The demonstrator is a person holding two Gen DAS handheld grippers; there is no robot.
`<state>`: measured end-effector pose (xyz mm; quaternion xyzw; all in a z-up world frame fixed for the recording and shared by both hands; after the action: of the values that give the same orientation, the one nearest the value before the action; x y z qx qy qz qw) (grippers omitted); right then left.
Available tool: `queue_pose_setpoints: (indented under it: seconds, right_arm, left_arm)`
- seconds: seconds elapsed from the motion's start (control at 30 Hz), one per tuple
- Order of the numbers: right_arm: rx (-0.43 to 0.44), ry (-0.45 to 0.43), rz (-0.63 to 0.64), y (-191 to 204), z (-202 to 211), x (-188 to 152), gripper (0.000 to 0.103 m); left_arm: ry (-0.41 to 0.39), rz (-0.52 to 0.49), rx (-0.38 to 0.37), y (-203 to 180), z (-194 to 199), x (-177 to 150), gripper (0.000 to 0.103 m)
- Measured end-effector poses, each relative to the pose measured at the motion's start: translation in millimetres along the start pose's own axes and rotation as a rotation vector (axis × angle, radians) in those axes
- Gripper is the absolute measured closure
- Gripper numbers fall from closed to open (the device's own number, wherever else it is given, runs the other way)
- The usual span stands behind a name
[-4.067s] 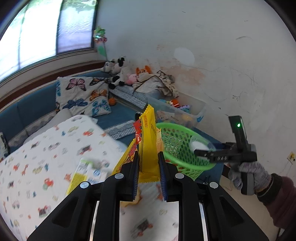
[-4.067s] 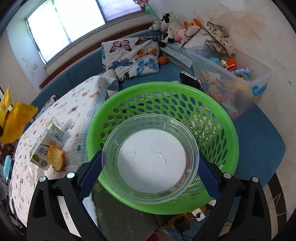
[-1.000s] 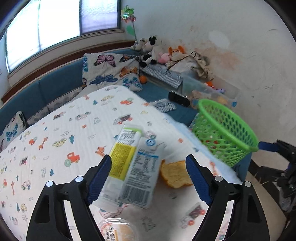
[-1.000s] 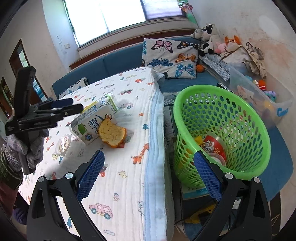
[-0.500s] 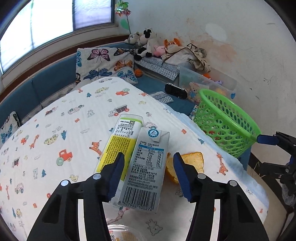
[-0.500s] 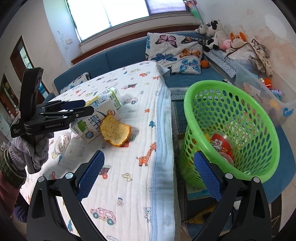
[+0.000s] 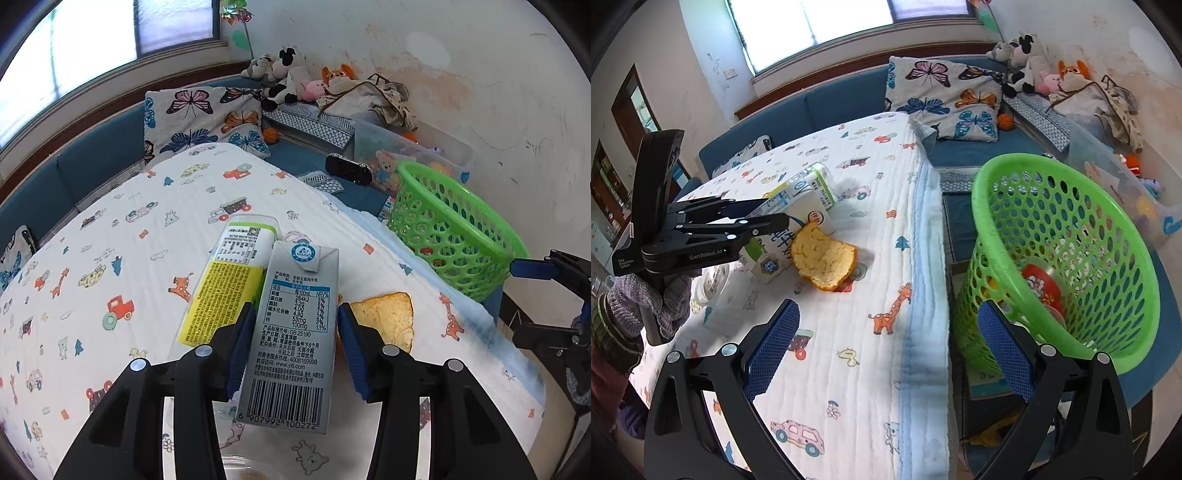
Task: Collect trash
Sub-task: 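Grasp the white milk carton with left gripper while right gripper moves toward the bread crust, then lift the milk carton with left gripper while right gripper grasps the bread crust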
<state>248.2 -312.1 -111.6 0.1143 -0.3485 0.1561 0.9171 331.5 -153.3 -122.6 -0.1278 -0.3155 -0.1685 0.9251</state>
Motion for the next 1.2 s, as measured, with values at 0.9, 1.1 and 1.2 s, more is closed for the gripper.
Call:
queue_pose_setpoints:
  seconds: [0.9, 1.1, 1.2]
  right_arm:
    - [0.039, 0.097, 0.129, 56.1, -84.1, 17.8, 0.012]
    - [0.001, 0.123, 0.158, 61.3, -103.7, 19.0, 0.016]
    - [-0.021, 0.120, 0.148, 58.4, -108.4, 22.6, 0.019]
  left_arm:
    - [-0.175, 0.116, -0.020, 35.4, 103.2, 31.6, 0.063]
    - [-0.208, 0.115, -0.023, 36.9, 123.7, 30.5, 0.063]
    - [-0.219, 0.116, -0.031, 35.0, 129.5, 29.8, 0.063]
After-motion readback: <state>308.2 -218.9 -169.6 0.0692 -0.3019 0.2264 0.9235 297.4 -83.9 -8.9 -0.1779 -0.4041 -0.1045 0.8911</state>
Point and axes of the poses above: each gripper's, at about its wrist camera, not at the fingertips, and z roughly against the way its jaws point, y to its left, x to its top, the point moved 10 cm from there along -z, roughly the way its jaws point, and after that the axes turned 11 degrees about z, right-handed, at the moved point
